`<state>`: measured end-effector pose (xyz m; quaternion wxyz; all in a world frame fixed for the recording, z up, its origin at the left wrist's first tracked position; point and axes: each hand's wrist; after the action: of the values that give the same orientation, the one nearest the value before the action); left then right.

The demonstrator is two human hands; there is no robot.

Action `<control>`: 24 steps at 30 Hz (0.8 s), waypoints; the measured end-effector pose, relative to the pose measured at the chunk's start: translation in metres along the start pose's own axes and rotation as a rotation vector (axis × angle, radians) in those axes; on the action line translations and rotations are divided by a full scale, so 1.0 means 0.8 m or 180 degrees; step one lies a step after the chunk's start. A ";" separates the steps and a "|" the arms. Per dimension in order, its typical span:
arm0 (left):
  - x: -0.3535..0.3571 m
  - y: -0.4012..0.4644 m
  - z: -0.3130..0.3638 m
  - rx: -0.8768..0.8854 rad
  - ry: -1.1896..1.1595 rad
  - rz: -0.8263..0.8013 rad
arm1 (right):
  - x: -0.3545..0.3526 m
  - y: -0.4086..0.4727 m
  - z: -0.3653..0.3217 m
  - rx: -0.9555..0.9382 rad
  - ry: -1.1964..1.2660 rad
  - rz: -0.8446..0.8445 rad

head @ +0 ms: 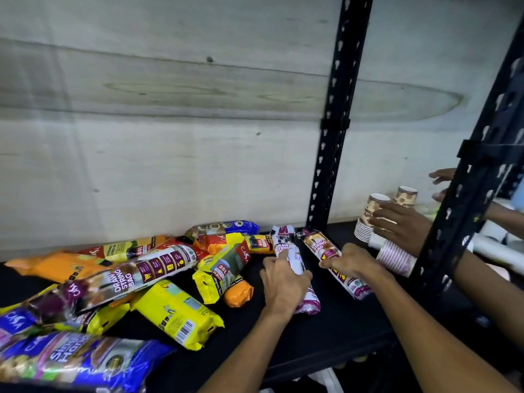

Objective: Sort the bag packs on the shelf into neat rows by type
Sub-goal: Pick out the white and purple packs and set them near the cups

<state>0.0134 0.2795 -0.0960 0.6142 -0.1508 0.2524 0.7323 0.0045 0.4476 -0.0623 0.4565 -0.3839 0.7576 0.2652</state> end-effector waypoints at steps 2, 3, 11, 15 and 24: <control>0.005 -0.004 0.003 0.0043 -0.0048 -0.0065 | 0.007 0.001 0.002 0.0010 0.0050 -0.0061; 0.007 -0.006 0.004 0.0060 -0.0064 -0.0107 | 0.010 0.002 0.004 0.0010 0.0072 -0.0087; 0.003 -0.012 0.006 0.0088 0.0084 -0.0396 | 0.009 0.003 0.015 0.0038 0.0173 -0.0205; -0.009 -0.004 0.002 0.0105 0.0418 -0.0508 | 0.007 0.002 0.011 0.0018 0.0052 -0.0290; -0.035 0.011 -0.023 0.0762 0.1067 -0.0418 | 0.015 -0.016 -0.029 -0.0572 -0.0196 0.0593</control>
<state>0.0089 0.2452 -0.0948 0.6236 -0.2126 0.4258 0.6202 0.0004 0.4188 -0.0639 0.4166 -0.3429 0.7488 0.3849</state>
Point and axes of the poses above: each hand's wrist, its own y-axis towards the middle knuckle, its own x-axis out of the palm, z = x × y, and after that the axes turned 14 degrees about z, right-handed
